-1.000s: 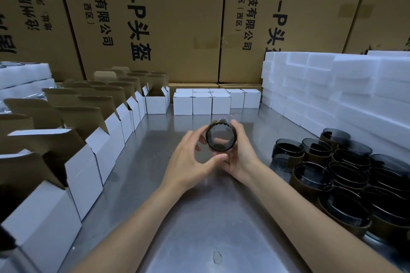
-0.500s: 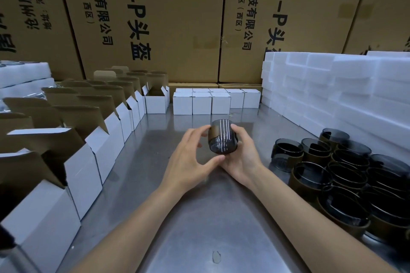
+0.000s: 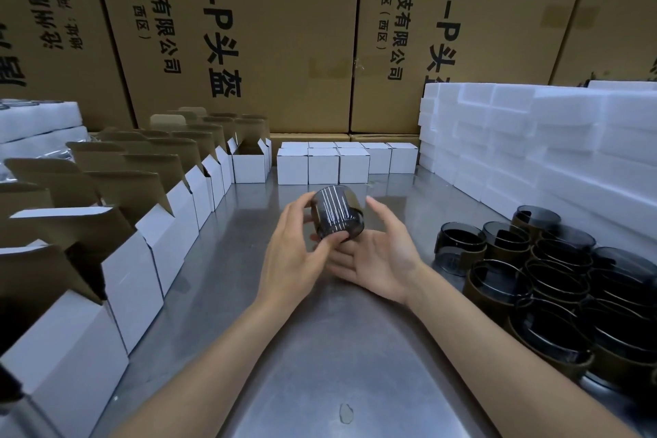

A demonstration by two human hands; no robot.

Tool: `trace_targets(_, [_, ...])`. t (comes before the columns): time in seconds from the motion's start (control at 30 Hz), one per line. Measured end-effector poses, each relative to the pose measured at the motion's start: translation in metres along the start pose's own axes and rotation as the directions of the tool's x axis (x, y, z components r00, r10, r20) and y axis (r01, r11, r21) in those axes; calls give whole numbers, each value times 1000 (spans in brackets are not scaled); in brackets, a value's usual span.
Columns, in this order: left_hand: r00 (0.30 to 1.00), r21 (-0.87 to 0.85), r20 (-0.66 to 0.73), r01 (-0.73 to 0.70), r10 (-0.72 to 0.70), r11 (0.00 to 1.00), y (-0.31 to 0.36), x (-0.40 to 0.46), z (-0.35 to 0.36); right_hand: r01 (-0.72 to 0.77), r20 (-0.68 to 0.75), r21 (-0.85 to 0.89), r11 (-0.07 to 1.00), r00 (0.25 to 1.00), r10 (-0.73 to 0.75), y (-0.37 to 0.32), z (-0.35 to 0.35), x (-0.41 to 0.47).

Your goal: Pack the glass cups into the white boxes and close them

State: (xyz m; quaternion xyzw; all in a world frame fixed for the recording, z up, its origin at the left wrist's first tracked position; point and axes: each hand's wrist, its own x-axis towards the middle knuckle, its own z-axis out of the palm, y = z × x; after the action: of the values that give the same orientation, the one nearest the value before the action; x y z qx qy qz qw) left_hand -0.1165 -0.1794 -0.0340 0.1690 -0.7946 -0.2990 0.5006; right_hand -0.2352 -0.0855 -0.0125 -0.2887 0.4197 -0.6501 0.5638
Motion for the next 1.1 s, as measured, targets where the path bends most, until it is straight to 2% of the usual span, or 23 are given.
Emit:
trace_targets(0.1, [1000,24,15,15,-16,1000,-2,0,1,44,-23,11,999,999,-44,3,6,1])
trace_targets(0.23, [996,94,71,38,-45,995,-1,-2,3,251,-287,14,968,928,-237,11,15,8])
trace_targets(0.33, [996,125,94,-18,6,992,0,-3,1,293,-358,-88,952,883,-305,16,17,10])
trace_targets(0.47, [992,152,109,-77,60,985,0,-2,1,298,-333,-130,946,885,-325,17,18,9])
trace_targets(0.63, [999,32,12,36,-37,999,-2,1,1,96,-134,1,995,986,-95,5,12,3])
trace_targets(0.73, [998,-15,16,66,-66,998,-2,2,1,14,-61,26,1000,998,-13,2,8,1])
trace_targets(0.8, [997,-17,30,74,-73,997,-3,2,1,30,-73,17,999,997,-29,3,11,1])
trace_targets(0.97, [995,19,73,70,-71,997,-3,0,1,238,-255,8,971,940,-228,12,15,7])
trace_targets(1.1, [998,41,58,10,-12,999,-1,-1,0,260,-260,-22,965,931,-257,14,16,7])
